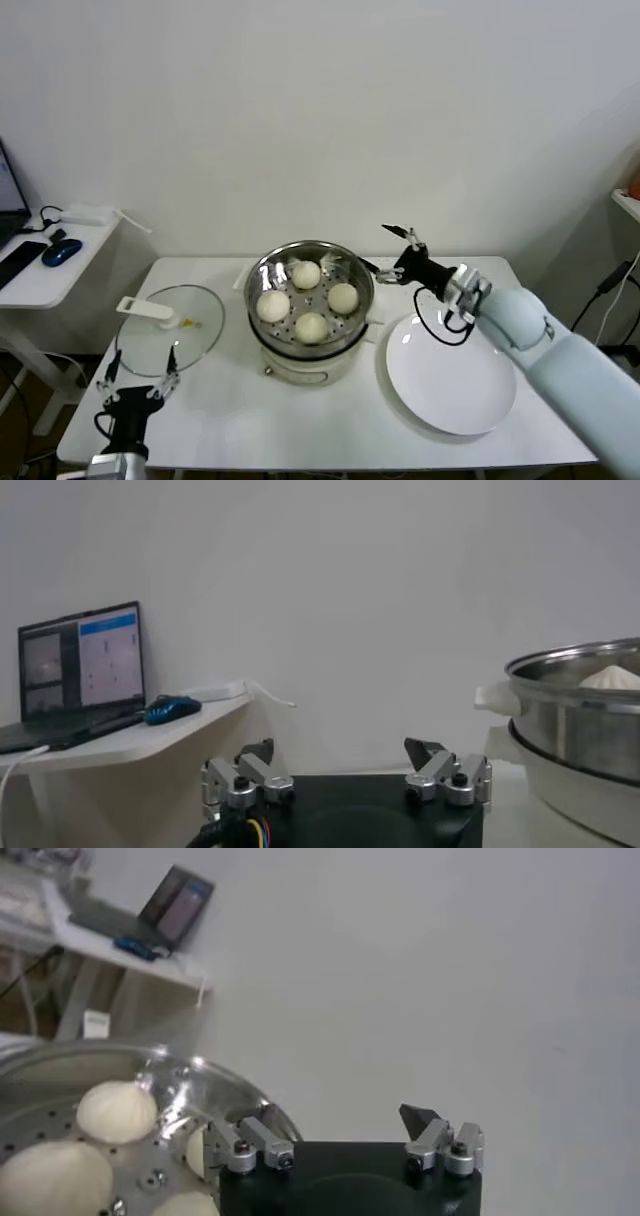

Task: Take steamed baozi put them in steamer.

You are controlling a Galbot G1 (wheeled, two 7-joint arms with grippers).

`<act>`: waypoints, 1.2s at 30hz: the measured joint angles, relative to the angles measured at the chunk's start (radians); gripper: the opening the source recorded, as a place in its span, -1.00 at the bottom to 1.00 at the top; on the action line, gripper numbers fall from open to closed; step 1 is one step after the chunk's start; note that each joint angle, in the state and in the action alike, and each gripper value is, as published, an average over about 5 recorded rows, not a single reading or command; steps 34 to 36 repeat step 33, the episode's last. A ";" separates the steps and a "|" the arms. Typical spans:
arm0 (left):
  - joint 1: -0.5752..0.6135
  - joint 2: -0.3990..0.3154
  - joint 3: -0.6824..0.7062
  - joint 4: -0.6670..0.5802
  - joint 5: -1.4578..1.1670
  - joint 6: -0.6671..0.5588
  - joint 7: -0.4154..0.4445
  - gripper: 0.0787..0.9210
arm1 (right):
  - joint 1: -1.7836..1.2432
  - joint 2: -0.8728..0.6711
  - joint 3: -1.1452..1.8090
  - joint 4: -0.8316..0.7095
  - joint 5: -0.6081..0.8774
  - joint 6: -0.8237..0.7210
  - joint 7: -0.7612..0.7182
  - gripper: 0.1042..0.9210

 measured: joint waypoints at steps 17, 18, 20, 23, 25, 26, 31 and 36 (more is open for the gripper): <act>0.009 0.011 -0.006 0.000 -0.027 -0.025 0.019 0.77 | -0.556 0.336 0.448 0.108 -0.097 0.156 0.030 0.76; 0.009 0.012 -0.007 0.000 -0.027 -0.025 0.023 0.77 | -0.581 0.353 0.463 0.108 -0.098 0.167 0.028 0.76; 0.010 0.013 -0.008 -0.001 -0.027 -0.026 0.030 0.77 | -0.627 0.384 0.487 0.110 -0.100 0.187 0.024 0.76; 0.013 0.014 -0.011 -0.002 -0.024 -0.030 0.045 0.77 | -0.684 0.424 0.514 0.111 -0.101 0.214 0.019 0.76; 0.017 0.014 -0.014 -0.002 -0.020 -0.034 0.057 0.77 | -0.712 0.447 0.525 0.111 -0.102 0.229 0.014 0.76; 0.019 0.014 -0.016 -0.001 -0.017 -0.036 0.062 0.77 | -0.723 0.457 0.529 0.111 -0.102 0.236 0.012 0.76; 0.023 0.012 -0.023 0.004 -0.013 -0.043 0.083 0.77 | -0.764 0.494 0.544 0.111 -0.104 0.258 0.003 0.76; 0.024 0.012 -0.024 0.005 -0.013 -0.044 0.086 0.77 | -0.770 0.499 0.546 0.111 -0.104 0.260 0.002 0.76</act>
